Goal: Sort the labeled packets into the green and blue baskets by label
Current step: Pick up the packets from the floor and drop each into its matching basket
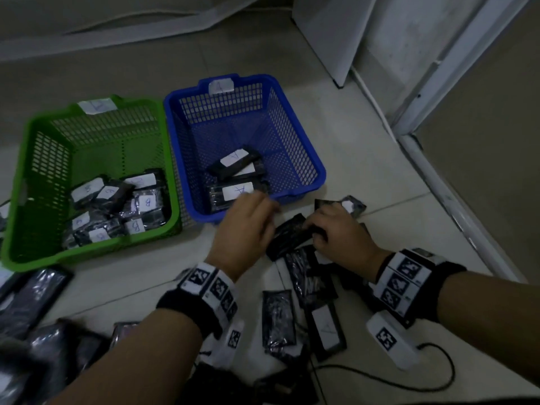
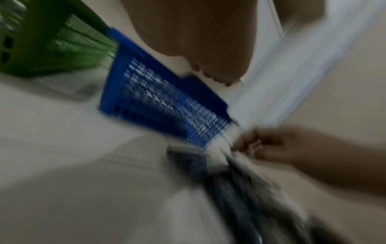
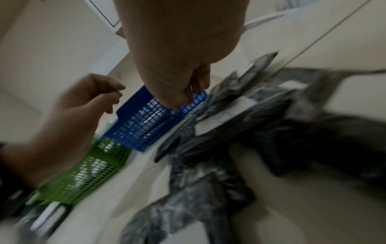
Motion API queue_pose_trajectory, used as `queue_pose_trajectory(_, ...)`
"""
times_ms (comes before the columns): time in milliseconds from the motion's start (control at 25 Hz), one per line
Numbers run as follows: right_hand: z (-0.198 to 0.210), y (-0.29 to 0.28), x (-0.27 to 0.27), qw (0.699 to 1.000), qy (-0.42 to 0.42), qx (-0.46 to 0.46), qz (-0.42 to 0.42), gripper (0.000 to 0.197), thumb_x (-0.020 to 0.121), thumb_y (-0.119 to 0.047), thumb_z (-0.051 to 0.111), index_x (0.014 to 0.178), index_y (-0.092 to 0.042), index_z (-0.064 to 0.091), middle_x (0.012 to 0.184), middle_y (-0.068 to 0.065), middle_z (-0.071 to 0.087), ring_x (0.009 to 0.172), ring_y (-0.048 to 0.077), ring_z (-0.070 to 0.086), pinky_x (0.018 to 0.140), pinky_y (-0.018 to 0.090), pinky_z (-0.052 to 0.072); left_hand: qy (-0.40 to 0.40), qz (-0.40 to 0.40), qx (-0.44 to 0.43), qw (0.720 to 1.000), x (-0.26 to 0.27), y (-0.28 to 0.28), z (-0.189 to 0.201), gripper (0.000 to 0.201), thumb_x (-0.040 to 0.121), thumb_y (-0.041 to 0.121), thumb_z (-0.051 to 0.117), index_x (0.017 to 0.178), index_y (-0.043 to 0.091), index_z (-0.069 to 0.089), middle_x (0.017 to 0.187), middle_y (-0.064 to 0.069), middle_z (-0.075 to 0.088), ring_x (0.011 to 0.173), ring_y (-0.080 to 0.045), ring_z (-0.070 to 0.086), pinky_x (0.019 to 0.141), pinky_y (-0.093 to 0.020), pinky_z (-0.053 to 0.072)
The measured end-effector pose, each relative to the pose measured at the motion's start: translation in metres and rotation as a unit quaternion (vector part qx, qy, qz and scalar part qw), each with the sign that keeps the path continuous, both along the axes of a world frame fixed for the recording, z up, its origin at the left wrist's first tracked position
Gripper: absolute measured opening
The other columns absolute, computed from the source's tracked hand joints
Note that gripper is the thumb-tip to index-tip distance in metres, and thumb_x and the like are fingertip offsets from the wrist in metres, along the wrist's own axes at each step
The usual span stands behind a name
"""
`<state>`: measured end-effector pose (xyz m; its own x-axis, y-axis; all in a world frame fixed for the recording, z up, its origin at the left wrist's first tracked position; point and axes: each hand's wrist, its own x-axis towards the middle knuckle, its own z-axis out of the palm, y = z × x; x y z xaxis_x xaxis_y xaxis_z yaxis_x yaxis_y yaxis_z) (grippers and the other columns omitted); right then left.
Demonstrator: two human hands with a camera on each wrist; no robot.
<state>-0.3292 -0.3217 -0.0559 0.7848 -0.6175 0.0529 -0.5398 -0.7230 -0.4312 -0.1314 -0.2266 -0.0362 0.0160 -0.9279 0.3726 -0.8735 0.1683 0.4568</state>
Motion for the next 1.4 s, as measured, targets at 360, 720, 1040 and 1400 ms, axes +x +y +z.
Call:
queue_pose_trajectory(360,-0.009,0.008,-0.046,0.994,0.099,0.02,-0.042,0.07,0.074,-0.033,0.076,0.138,-0.029,0.047,0.116,0.015,0.049,0.108,0.036,0.045,0.096,0.043,0.042,0.027,-0.013,0.273,0.962,-0.019,0.021,-0.037,0.052,0.092,0.02,0.052,0.142,0.022,0.039,0.146,-0.001,0.043,0.129,-0.021,0.045,0.103,-0.029,0.036)
queue_pose_trajectory(720,0.001,0.012,-0.015,0.98,0.185,0.014,-0.069,0.05,0.08,-0.047,0.066,0.122,-0.024,0.053,0.114,0.013,0.037,0.107,0.032,0.04,0.077,0.029,0.035,0.334,0.058,0.267,0.902,0.01,0.029,-0.007,0.026,0.08,0.017,0.059,0.099,0.035,0.062,0.095,0.006,0.073,0.085,-0.013,0.069,0.079,-0.035,0.057)
queue_pose_trajectory(1040,0.05,0.017,-0.004,0.883,-0.286,0.252,-0.275,0.033,0.081,0.005,0.058,0.105,-0.017,0.053,0.085,-0.007,0.061,0.068,0.001,0.06,0.061,0.012,0.049,0.504,0.126,0.085,0.85,0.009,0.005,0.023,0.027,0.091,-0.001,0.046,0.099,0.016,0.065,0.077,-0.006,0.061,0.069,-0.02,0.054,0.067,-0.045,0.052)
queue_pose_trajectory(1400,0.07,-0.034,0.046,0.866,-0.268,0.351,-0.234,0.018,0.087,-0.004,0.056,0.102,-0.011,0.062,0.099,0.013,0.068,0.088,0.026,0.065,0.08,0.039,0.054,0.399,0.31,-0.034,0.862,0.071,-0.017,0.034,0.022,0.095,0.013,0.048,0.111,0.021,0.06,0.105,0.002,0.062,0.089,-0.014,0.061,0.082,-0.03,0.051)
